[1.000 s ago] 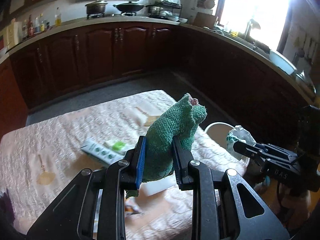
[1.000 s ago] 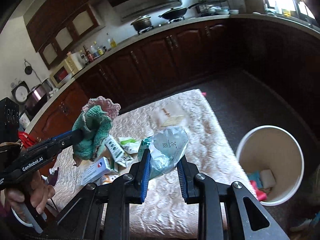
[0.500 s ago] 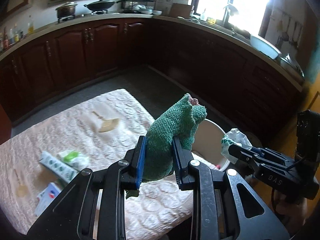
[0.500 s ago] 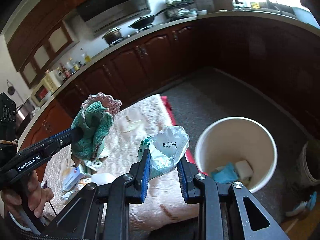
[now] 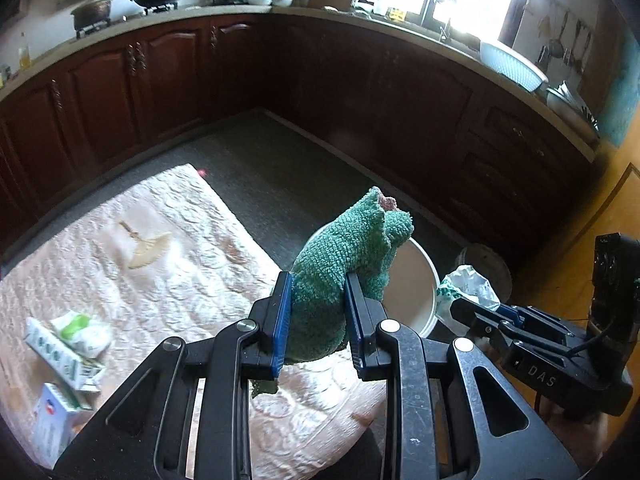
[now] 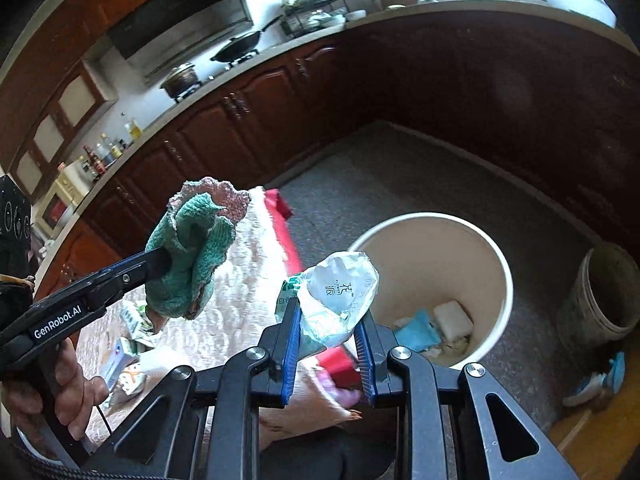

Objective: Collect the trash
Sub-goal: 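Carry the green towel and plastic bag over the bucket and open both tools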

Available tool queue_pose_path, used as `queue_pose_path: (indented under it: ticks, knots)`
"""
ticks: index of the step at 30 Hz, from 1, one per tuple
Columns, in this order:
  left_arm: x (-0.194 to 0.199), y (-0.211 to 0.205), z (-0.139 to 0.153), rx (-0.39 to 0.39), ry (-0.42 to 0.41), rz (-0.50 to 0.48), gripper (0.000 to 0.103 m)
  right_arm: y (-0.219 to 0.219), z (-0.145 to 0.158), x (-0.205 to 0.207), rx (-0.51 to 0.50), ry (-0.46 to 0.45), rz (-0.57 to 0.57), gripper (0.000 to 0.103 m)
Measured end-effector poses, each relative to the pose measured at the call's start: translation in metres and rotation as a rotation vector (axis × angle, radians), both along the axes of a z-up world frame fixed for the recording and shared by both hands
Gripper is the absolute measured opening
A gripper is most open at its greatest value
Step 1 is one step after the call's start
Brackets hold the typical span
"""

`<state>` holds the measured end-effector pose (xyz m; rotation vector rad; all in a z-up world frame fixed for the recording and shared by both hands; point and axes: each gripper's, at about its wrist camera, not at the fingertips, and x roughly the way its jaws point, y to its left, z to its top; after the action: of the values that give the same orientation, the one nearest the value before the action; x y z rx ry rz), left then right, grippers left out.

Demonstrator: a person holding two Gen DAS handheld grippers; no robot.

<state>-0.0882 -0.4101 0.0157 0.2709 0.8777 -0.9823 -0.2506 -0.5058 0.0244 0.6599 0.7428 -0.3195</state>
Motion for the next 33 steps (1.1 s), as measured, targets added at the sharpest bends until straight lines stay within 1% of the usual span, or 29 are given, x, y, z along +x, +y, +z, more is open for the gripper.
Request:
queue_pose_path:
  ticks: [8, 14, 20, 27, 33]
  knots:
    - [0.000, -0.030, -0.026, 0.028, 0.071, -0.035, 0.023, -0.024, -0.024, -0.008, 0.045, 0.043, -0.053, 0.024]
    - [0.002, -0.044, -0.040, 0.047, 0.100, -0.030, 0.023, -0.035, -0.037, -0.009, 0.065, 0.067, -0.070, 0.024]
    - [0.001, -0.054, -0.047, 0.061, 0.103, -0.029, 0.023, -0.037, -0.043, -0.003, 0.075, 0.083, -0.075, 0.024]
    - [0.001, -0.063, -0.053, 0.058, 0.115, -0.037, 0.023, -0.042, -0.053, 0.005, 0.079, 0.106, -0.076, 0.024]
    - [0.004, -0.069, -0.059, 0.053, 0.149, -0.050, 0.024, -0.044, -0.063, 0.011, 0.081, 0.130, -0.090, 0.024]
